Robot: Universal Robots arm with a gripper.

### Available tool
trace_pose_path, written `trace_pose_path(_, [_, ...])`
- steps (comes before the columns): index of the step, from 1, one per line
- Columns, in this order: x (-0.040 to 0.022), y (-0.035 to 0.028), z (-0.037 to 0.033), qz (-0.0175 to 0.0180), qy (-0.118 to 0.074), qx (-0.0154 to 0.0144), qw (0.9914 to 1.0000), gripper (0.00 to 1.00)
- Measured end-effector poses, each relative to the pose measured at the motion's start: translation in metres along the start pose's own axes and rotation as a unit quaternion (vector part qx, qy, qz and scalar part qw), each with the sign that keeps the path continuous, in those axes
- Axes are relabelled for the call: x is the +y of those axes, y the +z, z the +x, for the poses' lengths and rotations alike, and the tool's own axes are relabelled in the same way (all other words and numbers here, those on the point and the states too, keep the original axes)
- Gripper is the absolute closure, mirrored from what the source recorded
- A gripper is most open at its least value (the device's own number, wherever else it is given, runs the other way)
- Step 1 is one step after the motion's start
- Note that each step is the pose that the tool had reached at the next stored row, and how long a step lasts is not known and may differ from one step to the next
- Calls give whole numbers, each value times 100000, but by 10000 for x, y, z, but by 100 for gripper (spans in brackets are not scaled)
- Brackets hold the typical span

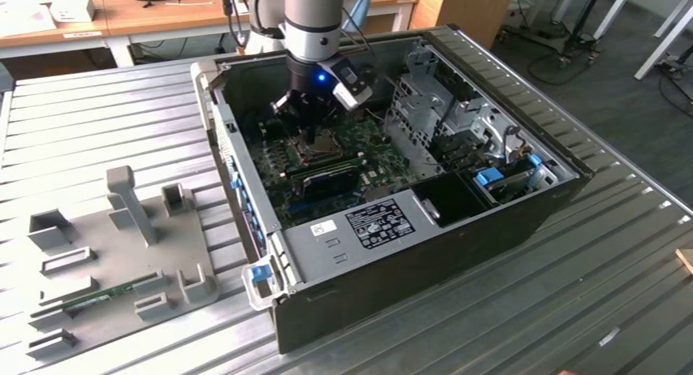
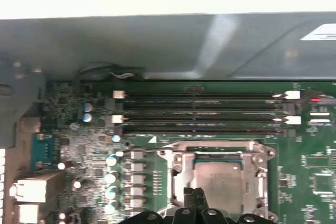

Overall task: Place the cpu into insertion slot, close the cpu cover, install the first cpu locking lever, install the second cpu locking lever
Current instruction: 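Close the cpu cover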

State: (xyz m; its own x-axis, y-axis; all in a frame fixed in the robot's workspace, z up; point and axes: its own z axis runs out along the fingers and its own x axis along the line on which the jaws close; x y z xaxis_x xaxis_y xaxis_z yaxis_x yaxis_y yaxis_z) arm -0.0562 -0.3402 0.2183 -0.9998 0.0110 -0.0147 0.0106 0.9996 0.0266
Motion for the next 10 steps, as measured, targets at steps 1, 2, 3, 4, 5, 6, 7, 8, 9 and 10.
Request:
trace_pose_path(1, [0, 0, -30, 4, -9, 12, 100000, 90])
trace_pose_path(2, [1, 1, -59, 3, -4, 22, 100000, 90])
trace_pose_path(3, [1, 1, -85, 2, 3, 29, 100000, 90])
trace_pose_path(4, [1, 2, -110, -1, -3, 34, 100000, 90])
trace_pose_path(5, [1, 2, -130, 4, -7, 41, 100000, 90])
trace_pose_path(6, [1, 2, -142, 4, -8, 40, 100000, 90])
trace_pose_path(7, [1, 2, -145, 1, -7, 41, 100000, 90])
trace_pose_path(8, [1, 2, -145, 0, -2, 40, 100000, 90])
trace_pose_path(9, [1, 2, -145, -2, 2, 39, 100000, 90])
trace_pose_path(10, [1, 2, -145, 1, 3, 39, 100000, 90])
